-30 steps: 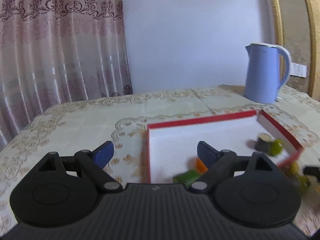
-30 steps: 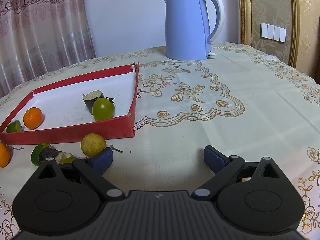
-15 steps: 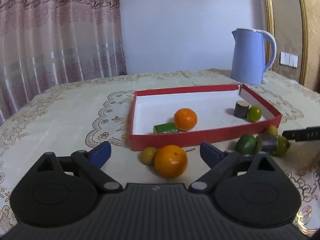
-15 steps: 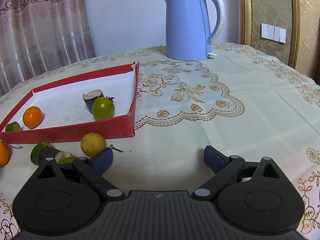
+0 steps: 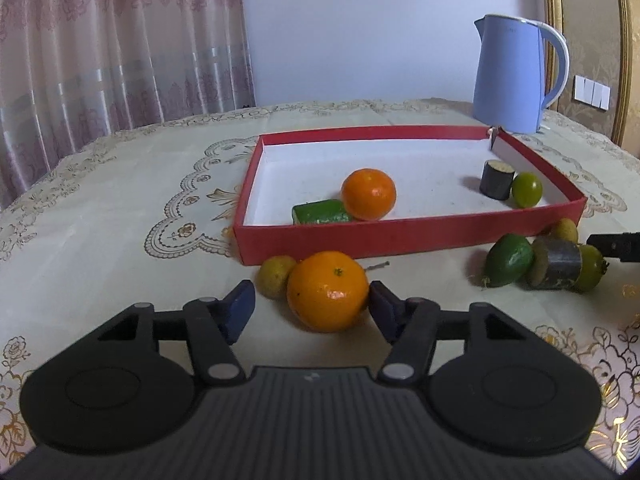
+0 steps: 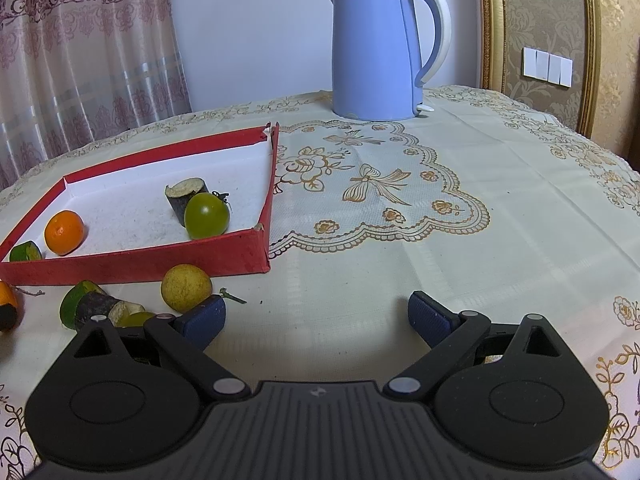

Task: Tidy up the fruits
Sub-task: 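Grasp the second mandarin orange with the left tool while the right tool approaches a green tomato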

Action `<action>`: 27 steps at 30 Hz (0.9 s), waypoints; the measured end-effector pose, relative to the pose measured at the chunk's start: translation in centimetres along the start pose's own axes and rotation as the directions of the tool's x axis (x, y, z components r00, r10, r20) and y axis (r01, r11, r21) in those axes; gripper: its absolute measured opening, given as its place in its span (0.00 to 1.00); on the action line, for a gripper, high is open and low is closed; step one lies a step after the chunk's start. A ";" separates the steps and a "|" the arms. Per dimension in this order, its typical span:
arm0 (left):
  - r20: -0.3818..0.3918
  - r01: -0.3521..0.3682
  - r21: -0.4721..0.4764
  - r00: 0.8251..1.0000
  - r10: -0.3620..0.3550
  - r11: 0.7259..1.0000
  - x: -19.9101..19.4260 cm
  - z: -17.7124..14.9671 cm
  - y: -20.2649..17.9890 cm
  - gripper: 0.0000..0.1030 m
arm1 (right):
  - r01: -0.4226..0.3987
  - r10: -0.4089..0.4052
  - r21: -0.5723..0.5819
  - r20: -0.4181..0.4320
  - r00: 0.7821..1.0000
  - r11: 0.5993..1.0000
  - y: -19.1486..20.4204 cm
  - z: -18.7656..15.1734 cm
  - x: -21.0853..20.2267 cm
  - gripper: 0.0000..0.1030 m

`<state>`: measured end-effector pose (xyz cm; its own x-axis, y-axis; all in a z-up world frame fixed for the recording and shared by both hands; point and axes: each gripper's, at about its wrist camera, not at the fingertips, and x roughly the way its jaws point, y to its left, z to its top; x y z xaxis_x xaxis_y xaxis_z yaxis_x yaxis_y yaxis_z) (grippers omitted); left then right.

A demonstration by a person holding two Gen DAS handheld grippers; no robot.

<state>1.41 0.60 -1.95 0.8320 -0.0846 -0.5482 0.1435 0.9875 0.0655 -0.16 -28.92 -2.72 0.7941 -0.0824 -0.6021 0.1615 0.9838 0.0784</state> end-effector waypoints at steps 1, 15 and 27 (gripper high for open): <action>0.001 0.004 -0.002 1.000 -0.004 1.000 0.0 0.0 0.0 0.54 | 0.000 0.000 0.000 0.000 1.000 1.000 0.0 0.0 0.0 0.96; 0.024 0.056 0.001 0.998 -0.056 0.998 -1.6 -0.6 0.1 0.39 | -0.033 0.032 0.043 0.021 0.999 0.999 -0.7 0.0 -0.3 0.96; 0.035 0.080 0.011 0.996 -0.080 0.997 -2.2 -1.3 0.8 0.39 | -0.089 0.104 -0.145 0.102 0.989 0.985 2.0 -1.7 -3.9 0.96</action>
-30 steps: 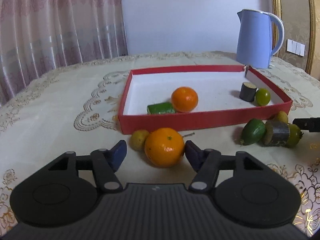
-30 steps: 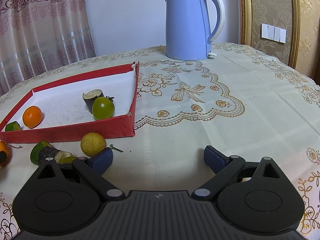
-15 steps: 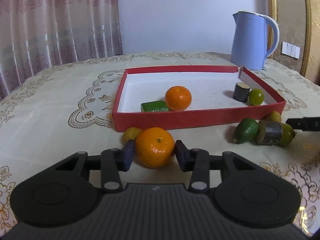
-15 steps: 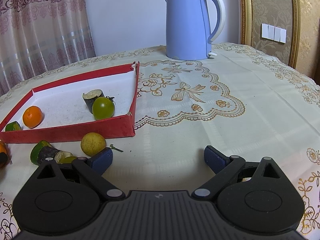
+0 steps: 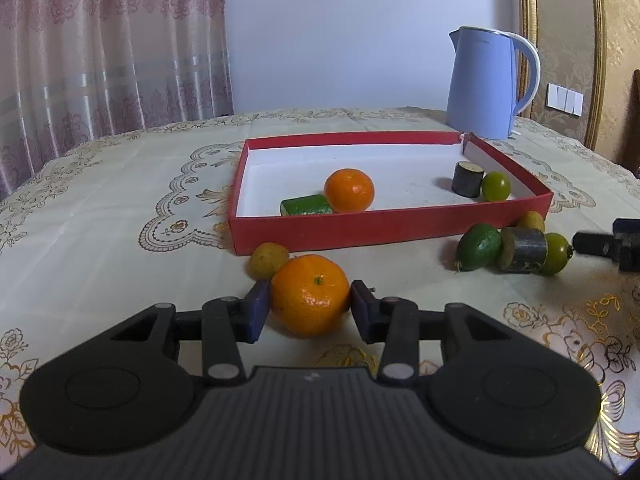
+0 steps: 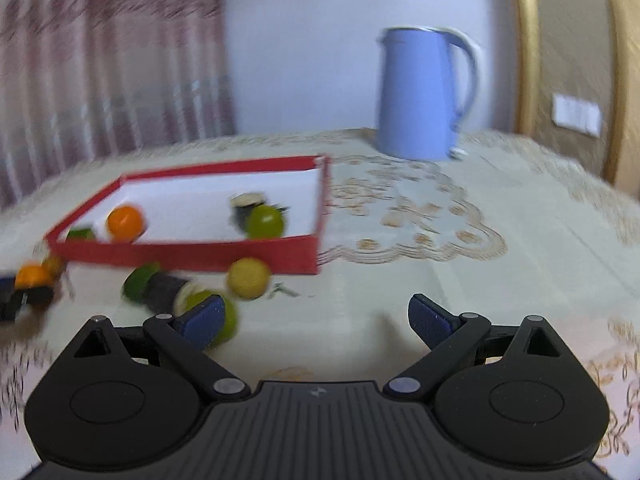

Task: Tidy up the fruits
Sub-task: 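Grasp the second mandarin orange with the left tool while the right tool approaches a green tomato, then grasp the green tomato with the right tool while the left tool holds the orange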

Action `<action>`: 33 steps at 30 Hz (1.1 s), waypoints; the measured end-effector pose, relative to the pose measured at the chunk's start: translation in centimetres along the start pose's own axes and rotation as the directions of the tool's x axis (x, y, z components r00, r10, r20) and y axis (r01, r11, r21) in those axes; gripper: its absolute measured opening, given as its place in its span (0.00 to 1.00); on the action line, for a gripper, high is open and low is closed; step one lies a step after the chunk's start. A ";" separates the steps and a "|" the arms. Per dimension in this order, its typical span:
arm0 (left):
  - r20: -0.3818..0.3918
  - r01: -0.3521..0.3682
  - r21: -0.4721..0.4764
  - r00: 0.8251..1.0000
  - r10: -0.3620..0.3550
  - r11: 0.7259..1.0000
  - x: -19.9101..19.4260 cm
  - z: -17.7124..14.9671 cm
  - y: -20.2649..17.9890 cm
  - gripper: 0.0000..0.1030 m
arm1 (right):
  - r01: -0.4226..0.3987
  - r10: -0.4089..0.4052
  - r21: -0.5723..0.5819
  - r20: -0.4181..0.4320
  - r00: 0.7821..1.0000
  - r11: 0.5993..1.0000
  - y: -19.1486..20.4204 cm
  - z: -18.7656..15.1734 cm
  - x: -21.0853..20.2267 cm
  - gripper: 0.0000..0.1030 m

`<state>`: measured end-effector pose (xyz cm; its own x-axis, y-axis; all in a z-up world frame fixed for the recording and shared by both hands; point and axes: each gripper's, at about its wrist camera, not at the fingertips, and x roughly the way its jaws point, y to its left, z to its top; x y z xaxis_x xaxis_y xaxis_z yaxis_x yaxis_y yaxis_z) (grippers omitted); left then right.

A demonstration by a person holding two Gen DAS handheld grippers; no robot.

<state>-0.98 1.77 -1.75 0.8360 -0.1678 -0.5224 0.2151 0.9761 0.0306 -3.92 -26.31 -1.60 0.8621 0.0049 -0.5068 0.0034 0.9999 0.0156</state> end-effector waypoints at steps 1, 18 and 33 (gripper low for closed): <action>-0.001 0.001 -0.001 1.000 -0.001 1.000 0.0 0.0 0.0 0.39 | -0.009 0.009 -0.031 0.006 1.000 0.999 0.7 0.0 -0.1 0.96; -0.015 0.023 -0.029 1.000 -0.023 0.999 0.4 -0.2 0.5 0.39 | -0.105 0.094 -0.184 -0.069 0.993 0.977 3.6 0.6 1.4 0.56; -0.024 0.028 -0.043 0.999 -0.029 0.999 0.7 -0.3 0.7 0.39 | -0.121 0.110 -0.166 -0.077 0.991 0.979 3.8 0.4 2.1 0.34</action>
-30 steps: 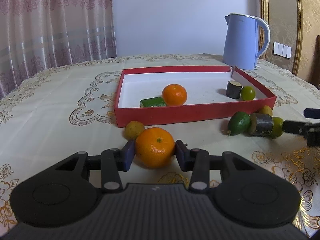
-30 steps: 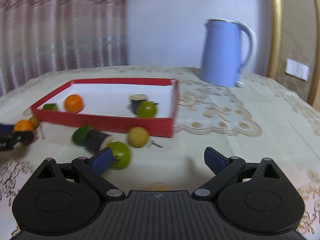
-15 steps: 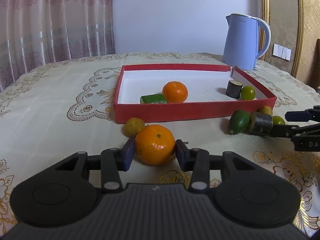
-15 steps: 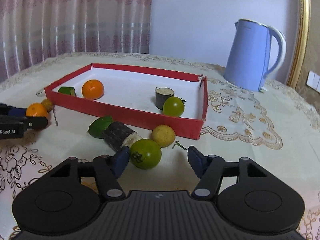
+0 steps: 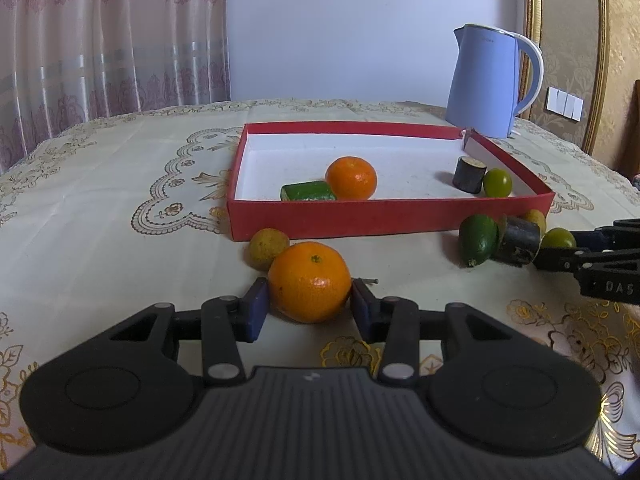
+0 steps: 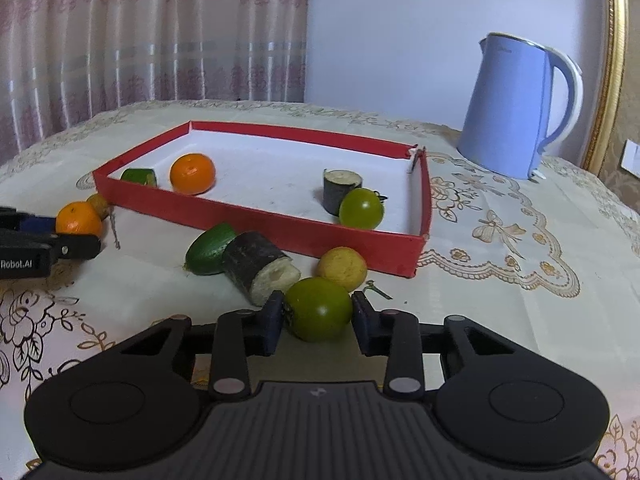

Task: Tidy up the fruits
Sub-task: 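Grasp the green tomato with the right tool while the left tool holds the orange, then lower the green tomato into the red tray and open the right tool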

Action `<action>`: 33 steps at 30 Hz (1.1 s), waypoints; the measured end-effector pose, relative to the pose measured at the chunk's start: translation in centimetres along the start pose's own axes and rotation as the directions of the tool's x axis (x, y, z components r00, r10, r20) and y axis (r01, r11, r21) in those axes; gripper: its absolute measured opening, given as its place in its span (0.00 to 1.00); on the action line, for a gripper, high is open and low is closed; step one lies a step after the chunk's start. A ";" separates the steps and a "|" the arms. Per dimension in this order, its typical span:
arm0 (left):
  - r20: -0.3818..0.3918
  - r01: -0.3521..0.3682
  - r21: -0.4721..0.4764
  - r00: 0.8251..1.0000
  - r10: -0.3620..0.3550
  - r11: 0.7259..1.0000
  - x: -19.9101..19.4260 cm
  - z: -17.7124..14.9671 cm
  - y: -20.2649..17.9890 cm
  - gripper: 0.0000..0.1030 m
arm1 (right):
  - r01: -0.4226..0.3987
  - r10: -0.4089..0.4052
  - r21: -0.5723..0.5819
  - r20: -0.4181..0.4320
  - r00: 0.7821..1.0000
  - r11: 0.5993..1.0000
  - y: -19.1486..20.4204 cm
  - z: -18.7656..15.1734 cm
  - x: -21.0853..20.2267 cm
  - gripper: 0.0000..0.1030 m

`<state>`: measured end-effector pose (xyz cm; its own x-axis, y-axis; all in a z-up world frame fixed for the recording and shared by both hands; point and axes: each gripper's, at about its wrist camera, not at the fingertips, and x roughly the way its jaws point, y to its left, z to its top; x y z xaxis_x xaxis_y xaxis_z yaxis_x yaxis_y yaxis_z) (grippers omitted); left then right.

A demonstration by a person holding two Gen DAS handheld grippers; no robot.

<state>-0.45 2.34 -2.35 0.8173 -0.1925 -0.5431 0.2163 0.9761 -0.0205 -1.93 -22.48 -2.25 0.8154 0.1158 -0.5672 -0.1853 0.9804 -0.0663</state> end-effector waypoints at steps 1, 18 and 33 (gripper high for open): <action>0.000 0.000 0.000 1.000 0.000 1.000 0.0 0.0 0.0 0.39 | -0.003 0.003 0.008 -0.002 1.000 1.000 -0.1 0.0 0.0 0.34; 0.002 0.004 -0.008 1.000 -0.004 1.000 0.0 0.0 0.2 0.39 | 0.011 -0.011 0.033 0.014 1.000 0.999 -0.5 0.3 -0.9 0.34; 0.002 0.003 -0.008 1.000 -0.003 1.000 0.0 0.0 0.2 0.39 | 0.018 -0.016 -0.024 0.084 0.996 1.000 0.4 5.3 0.3 0.34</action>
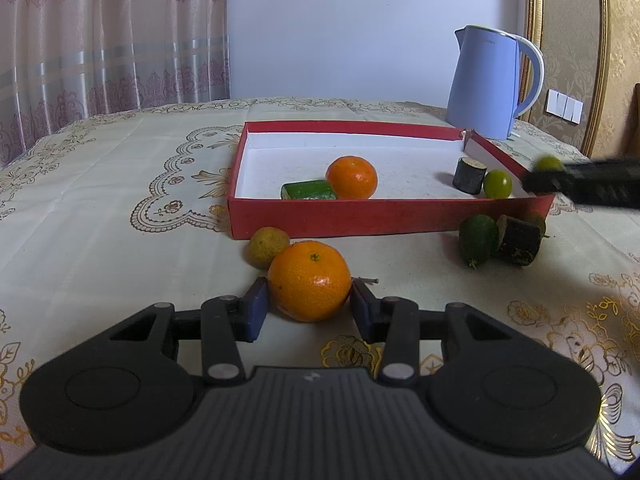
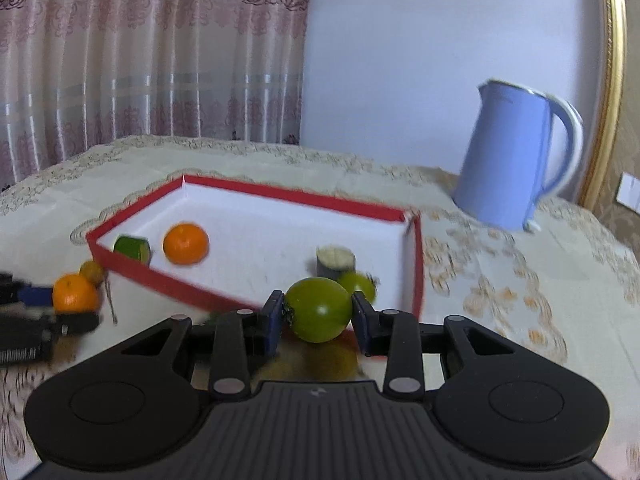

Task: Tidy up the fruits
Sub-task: 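Lower the green tomato into the red tray and open the right tool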

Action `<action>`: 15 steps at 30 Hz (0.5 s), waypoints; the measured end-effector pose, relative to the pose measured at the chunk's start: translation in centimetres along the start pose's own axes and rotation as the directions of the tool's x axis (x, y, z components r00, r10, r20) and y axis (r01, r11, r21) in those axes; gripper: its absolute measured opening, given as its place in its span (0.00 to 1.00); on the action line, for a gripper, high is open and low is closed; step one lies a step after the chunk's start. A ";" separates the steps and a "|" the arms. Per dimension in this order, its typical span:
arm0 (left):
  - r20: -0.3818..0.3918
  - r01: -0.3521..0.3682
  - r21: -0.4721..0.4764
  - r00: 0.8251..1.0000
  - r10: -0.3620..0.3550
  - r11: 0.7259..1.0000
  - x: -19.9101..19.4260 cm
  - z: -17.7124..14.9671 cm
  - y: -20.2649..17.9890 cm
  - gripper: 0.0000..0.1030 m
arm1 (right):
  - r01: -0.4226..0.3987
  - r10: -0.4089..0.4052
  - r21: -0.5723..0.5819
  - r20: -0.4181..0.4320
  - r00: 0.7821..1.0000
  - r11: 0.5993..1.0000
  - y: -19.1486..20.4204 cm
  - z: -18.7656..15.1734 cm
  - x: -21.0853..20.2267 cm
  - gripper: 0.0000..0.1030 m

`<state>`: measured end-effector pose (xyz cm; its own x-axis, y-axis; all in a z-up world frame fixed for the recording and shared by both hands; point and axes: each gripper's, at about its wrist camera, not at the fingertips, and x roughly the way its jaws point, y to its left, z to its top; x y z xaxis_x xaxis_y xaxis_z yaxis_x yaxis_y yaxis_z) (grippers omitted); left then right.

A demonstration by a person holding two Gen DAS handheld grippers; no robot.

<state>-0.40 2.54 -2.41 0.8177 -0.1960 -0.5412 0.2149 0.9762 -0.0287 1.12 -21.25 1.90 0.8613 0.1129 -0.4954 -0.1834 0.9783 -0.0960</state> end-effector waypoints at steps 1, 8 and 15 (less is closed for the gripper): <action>0.000 0.000 0.000 1.000 0.000 1.000 0.0 0.0 0.0 0.39 | -0.002 0.002 -0.004 0.002 1.000 1.000 0.2 0.5 0.5 0.34; 0.000 0.000 -0.001 1.000 0.000 1.000 0.1 0.0 0.0 0.39 | -0.022 0.021 -0.020 -0.026 0.999 1.000 1.5 2.8 5.0 0.34; 0.001 0.001 -0.001 1.000 -0.001 1.000 0.1 0.0 0.0 0.39 | -0.006 0.001 -0.045 -0.095 0.995 0.999 2.7 3.4 9.7 0.34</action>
<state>-0.37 2.50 -2.44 0.8180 -0.1965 -0.5406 0.2146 0.9762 -0.0302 10.55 -16.95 -0.20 0.8121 0.0971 -0.5754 -0.2094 0.9689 -0.1321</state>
